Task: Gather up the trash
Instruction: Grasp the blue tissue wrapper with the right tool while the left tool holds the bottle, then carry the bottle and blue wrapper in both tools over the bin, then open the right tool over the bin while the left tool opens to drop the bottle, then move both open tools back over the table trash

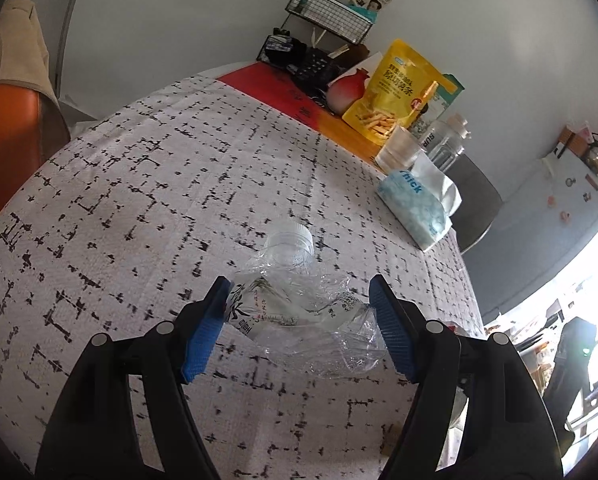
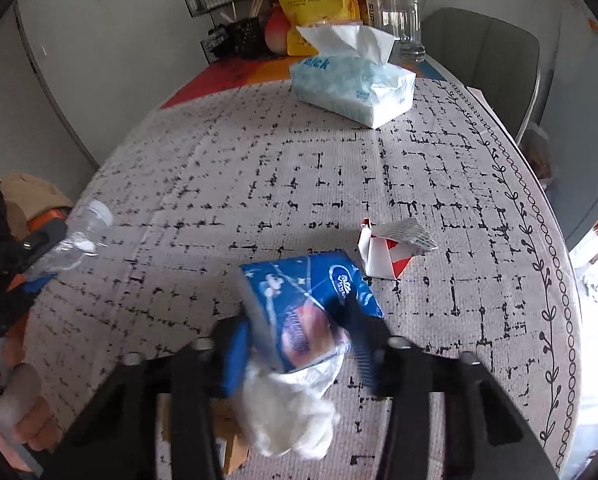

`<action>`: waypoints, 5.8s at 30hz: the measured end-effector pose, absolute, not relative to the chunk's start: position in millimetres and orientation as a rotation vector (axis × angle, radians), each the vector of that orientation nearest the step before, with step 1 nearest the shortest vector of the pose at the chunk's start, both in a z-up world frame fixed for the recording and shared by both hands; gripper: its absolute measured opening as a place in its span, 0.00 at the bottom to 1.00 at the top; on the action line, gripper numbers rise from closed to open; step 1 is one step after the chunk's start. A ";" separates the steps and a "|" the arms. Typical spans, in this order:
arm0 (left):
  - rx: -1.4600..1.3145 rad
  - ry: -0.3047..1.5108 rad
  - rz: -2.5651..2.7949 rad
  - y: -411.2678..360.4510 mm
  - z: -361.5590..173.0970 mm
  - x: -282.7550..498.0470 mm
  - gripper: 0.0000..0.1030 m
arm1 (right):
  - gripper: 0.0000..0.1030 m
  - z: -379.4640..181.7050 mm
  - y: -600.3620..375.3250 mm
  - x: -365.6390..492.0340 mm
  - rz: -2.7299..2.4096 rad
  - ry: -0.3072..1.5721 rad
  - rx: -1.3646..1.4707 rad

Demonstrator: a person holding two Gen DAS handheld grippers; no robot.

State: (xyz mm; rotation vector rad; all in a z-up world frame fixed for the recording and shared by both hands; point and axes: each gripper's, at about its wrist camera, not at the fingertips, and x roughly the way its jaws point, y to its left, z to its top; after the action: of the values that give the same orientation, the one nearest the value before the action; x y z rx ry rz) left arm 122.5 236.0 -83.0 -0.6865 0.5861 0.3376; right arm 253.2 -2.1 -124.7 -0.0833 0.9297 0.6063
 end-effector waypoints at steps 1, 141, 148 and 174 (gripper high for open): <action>-0.682 0.584 0.330 232.8 -81.1 123.3 0.69 | 0.22 -122.2 -5.7 251.5 0.619 0.920 -0.072; -0.343 0.718 -0.228 -113.7 -33.6 235.5 0.94 | 0.93 -155.8 -462.6 167.4 0.052 0.635 0.672; -0.390 0.684 -0.182 -57.7 -28.7 213.1 0.94 | 0.93 -131.5 -404.3 164.6 0.108 0.644 0.591; -0.487 0.635 0.010 91.6 -41.9 138.1 0.94 | 0.93 -101.5 -235.8 170.9 0.332 0.719 0.379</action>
State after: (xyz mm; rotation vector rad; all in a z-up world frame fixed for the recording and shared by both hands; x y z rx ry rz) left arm 138.1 91.6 -41.9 -0.4869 0.6354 0.0103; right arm 170.9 -235.8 -101.5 0.3786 0.7186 0.3319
